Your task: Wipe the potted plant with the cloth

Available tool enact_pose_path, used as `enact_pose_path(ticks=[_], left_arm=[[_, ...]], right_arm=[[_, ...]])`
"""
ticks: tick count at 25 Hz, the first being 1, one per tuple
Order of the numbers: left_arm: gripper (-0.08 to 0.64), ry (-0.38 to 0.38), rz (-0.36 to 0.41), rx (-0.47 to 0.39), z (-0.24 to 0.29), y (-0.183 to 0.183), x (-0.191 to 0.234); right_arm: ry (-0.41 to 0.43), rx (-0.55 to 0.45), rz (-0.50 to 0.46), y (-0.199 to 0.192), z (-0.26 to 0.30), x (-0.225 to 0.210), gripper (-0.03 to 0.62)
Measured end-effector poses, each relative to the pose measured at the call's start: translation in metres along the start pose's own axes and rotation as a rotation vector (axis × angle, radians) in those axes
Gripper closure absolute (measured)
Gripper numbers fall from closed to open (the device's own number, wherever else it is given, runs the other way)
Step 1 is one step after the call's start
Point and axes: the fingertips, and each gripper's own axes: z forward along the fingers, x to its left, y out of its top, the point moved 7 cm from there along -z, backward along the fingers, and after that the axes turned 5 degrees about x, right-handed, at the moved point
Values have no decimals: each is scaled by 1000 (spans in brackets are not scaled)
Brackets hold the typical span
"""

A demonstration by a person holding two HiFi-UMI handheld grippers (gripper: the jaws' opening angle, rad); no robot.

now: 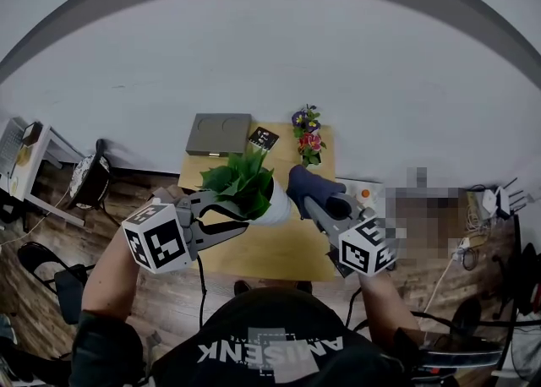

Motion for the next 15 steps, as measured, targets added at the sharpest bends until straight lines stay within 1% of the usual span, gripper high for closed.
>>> enact_pose_path(ticks=[4, 7, 9, 12, 15], left_arm=[[548, -29, 18, 6, -2, 2, 1], [548, -57, 33, 13, -5, 4, 1], [548, -56, 45, 14, -6, 7, 0], [548, -34, 48, -16, -10, 13, 0], [547, -13, 47, -35, -16, 16, 3]], right_arm=[[44, -73, -55, 36, -5, 11, 565], [116, -125, -119, 66, -5, 28, 565], [153, -147, -154, 79, -5, 39, 565], [187, -155, -189, 87, -5, 50, 565], [193, -148, -187, 84, -1, 51, 565]])
